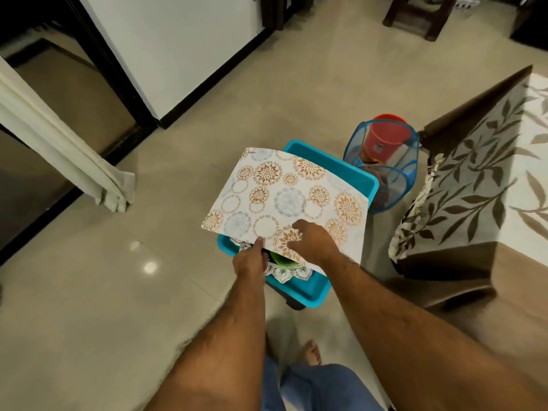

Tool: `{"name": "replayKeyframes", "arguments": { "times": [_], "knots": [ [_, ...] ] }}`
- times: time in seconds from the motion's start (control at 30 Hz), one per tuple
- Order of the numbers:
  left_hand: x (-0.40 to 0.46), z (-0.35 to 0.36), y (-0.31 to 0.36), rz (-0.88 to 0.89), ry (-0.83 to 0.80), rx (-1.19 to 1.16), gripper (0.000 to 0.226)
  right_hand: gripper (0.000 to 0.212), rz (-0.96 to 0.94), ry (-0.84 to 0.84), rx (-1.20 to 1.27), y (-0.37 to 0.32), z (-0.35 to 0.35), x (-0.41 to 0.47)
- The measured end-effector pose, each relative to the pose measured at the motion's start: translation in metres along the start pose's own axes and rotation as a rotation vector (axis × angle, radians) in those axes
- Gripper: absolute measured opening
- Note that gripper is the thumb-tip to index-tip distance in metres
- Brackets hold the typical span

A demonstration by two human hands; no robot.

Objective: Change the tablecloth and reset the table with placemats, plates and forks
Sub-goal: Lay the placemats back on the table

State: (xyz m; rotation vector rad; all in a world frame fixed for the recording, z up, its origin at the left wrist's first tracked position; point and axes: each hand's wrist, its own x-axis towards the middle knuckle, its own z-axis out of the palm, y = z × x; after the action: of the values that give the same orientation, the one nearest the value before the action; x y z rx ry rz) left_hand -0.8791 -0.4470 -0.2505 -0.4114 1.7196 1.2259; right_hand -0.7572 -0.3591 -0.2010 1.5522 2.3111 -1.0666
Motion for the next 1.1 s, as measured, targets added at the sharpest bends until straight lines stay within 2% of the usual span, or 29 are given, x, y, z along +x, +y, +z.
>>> {"name": "replayKeyframes", "arguments": {
  "times": [0.1, 0.27, 0.43, 0.6, 0.8, 0.9, 0.97, 1.1],
  "knots": [
    [-0.002, 0.007, 0.004, -0.022, -0.020, -0.099, 0.013, 0.053, 0.010, -0.014, -0.032, 0.001, 0.006, 0.001],
    [-0.012, 0.018, 0.012, 0.006, -0.079, -0.163, 0.022, 0.052, 0.007, -0.005, -0.064, -0.003, 0.001, 0.000],
    [-0.043, 0.036, 0.036, 0.181, -0.151, -0.098, 0.029, 0.049, 0.070, 0.181, -0.003, -0.011, -0.046, -0.008],
    [-0.104, 0.059, 0.091, 0.478, -0.213, 0.204, 0.029, 0.046, 0.086, 0.320, 0.065, -0.020, -0.137, -0.022],
    [-0.175, 0.090, 0.159, 0.806, -0.339, 0.509, 0.025, 0.042, 0.218, 0.478, 0.283, 0.001, -0.229, -0.047],
    [-0.211, 0.106, 0.186, 0.857, -0.511, 0.503, 0.025, 0.053, 0.299, 0.519, 0.438, 0.018, -0.253, -0.065],
    [-0.236, 0.117, 0.199, 0.846, -0.669, 0.507, 0.021, 0.071, 0.367, 0.569, 0.566, 0.036, -0.263, -0.080],
    [-0.280, 0.142, 0.210, 0.894, -0.895, 0.596, 0.020, 0.109, 0.624, 0.825, 0.923, 0.091, -0.266, -0.125]
  ]
}}
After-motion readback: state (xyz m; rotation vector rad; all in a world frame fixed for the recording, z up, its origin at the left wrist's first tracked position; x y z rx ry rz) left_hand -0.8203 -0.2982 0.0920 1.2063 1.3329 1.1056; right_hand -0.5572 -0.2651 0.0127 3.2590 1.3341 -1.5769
